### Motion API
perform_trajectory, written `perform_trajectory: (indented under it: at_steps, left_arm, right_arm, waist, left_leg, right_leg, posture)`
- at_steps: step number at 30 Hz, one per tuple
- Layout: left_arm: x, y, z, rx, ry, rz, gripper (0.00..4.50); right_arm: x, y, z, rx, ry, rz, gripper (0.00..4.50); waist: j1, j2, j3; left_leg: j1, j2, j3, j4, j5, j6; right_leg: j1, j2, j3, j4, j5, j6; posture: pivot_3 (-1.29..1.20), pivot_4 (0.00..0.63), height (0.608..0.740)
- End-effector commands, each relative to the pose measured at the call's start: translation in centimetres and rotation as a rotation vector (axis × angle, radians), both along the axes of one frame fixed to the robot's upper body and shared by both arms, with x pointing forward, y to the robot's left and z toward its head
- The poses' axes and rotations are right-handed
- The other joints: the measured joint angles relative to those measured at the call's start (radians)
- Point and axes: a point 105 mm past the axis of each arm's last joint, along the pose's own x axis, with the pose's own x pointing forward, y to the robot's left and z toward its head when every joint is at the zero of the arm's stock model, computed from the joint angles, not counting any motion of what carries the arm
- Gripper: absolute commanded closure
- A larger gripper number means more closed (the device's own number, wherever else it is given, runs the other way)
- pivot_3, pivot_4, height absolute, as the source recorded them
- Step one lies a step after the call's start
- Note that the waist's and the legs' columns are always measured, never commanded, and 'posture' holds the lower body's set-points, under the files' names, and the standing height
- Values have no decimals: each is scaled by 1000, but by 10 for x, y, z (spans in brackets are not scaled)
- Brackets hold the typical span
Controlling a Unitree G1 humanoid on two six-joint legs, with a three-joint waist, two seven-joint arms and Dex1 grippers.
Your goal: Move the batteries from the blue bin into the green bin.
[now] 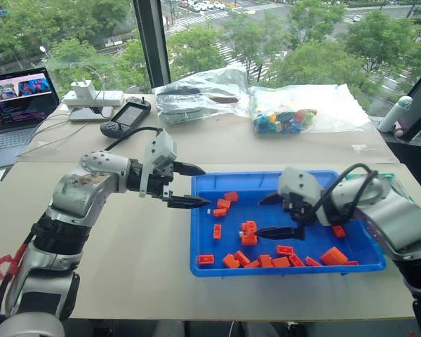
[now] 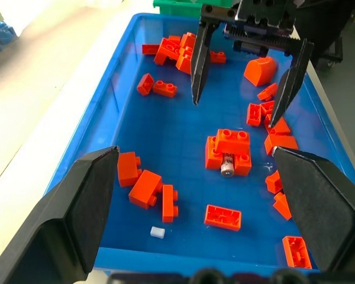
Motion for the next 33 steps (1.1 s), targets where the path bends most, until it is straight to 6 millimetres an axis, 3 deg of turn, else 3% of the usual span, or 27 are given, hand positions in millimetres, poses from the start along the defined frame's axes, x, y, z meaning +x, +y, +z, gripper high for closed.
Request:
perform_trajectory:
  at_steps: [1, 10, 15, 18, 21, 25, 28, 30, 32, 33]
  left_arm:
    - [-3, 2, 11, -3, -40, -5, 0]
    - [-5, 5, 11, 13, -45, 4, 0]
    - [-5, 6, 11, 16, -47, 9, 0]
    - [-6, 7, 10, 17, -46, 7, 0]
    - [-5, 6, 10, 18, -45, 5, 0]
    - [-5, 6, 10, 17, -45, 4, 0]
    - [-5, 5, 9, 16, -45, 1, 0]
    - [-5, 5, 9, 15, -46, 0, 0]
    - [-5, 4, 9, 18, -46, -7, 0]
    - [-5, 3, 9, 18, -46, -11, 0]
  right_arm:
    - [5, 5, -2, 8, -31, 4, 32]
    - [13, 7, -10, 0, -31, 10, 32]
    - [12, 10, -14, 18, -7, 12, 1354]
    - [9, 11, -16, 25, 2, 16, 2559]
    - [14, 5, 5, 75, -33, -10, 3045]
    - [37, -26, 33, 96, -131, -162, 3046]
    - [56, -62, 33, -7, -218, -308, 3046]
    - [61, -74, 31, -35, -236, -350, 3046]
    - [64, -83, 25, -70, -246, -367, 2043]
    - [63, -85, 21, -62, -227, -374, 1830]
  waist:
    - [-1, 0, 0]
    - [-1, 0, 0]
    - [-1, 0, 0]
    - [-1, 0, 0]
    - [-1, 0, 0]
    - [0, 0, 0]
    - [1, 0, 0]
    - [2, 0, 0]
    - [1, 0, 0]
    - [-1, 0, 0]
  left_leg:
    - [0, 0, 0, 0, 0, 0]
    - [0, 0, 0, 0, 0, 0]
    - [0, 0, 0, 0, 0, 0]
    - [0, 0, 0, 0, 0, 0]
    - [0, 0, 0, 0, 0, 0]
    - [0, 0, 0, 0, 0, 0]
    - [0, 0, 1, 0, 0, 0]
    - [0, 0, 2, 0, 0, 0]
    - [0, 0, 3, 0, 0, 0]
    - [0, 0, 4, 0, 0, 0]
  right_leg:
    - [0, 0, 0, 0, 0, 0]
    - [0, 0, 0, 0, 0, 0]
    - [0, 0, 0, 0, 0, 0]
    - [0, 0, 0, 0, 0, 0]
    - [0, 0, 0, 0, 0, 0]
    - [0, 0, 0, 0, 0, 0]
    - [0, 0, 0, 0, 0, 0]
    - [0, 0, 0, 0, 0, 0]
    - [0, 0, 0, -1, 0, 0]
    - [0, 0, 0, -1, 0, 0]
  posture:
    - [0, 150, 732]
    - [0, 150, 732]
    - [0, 150, 732]
    - [0, 150, 732]
    - [0, 150, 732]
    - [0, 150, 732]
    - [0, 150, 732]
    - [0, 150, 732]
    - [0, 150, 732]
    - [0, 150, 732]
